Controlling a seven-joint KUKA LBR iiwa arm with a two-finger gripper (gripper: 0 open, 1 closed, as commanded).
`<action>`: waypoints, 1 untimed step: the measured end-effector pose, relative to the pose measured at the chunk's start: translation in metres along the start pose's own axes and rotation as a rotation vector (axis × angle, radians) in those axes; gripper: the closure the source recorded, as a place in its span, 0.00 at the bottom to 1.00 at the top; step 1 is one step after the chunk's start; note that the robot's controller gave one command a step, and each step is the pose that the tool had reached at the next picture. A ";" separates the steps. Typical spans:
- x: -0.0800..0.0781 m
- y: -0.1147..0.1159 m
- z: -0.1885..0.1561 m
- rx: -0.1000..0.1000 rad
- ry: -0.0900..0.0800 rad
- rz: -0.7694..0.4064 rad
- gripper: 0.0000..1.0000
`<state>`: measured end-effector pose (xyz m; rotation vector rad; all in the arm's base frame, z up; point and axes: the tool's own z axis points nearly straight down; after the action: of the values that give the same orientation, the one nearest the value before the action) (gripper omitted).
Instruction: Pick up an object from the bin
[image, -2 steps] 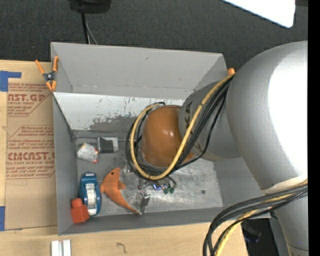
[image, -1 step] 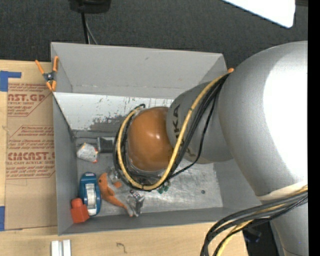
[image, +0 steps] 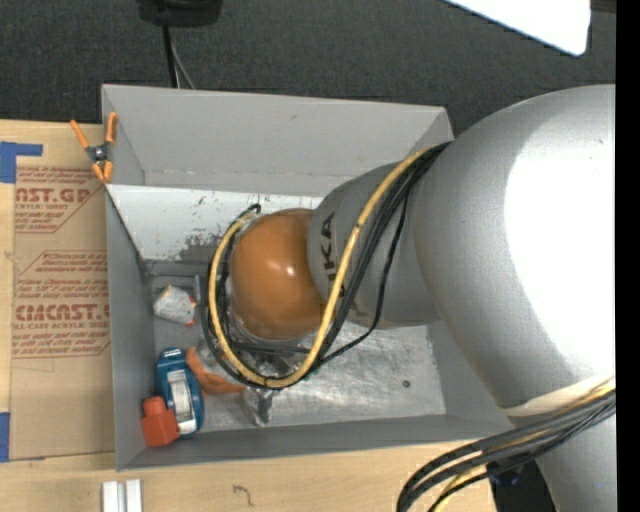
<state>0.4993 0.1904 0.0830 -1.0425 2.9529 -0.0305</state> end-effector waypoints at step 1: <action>0.011 -0.024 0.011 -0.020 -0.003 -0.444 1.00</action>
Offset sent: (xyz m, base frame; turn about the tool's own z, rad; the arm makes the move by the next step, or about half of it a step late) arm 0.0000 0.0000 0.0000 0.0000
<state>0.5062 0.1643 0.0726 -1.6713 2.6584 -0.0016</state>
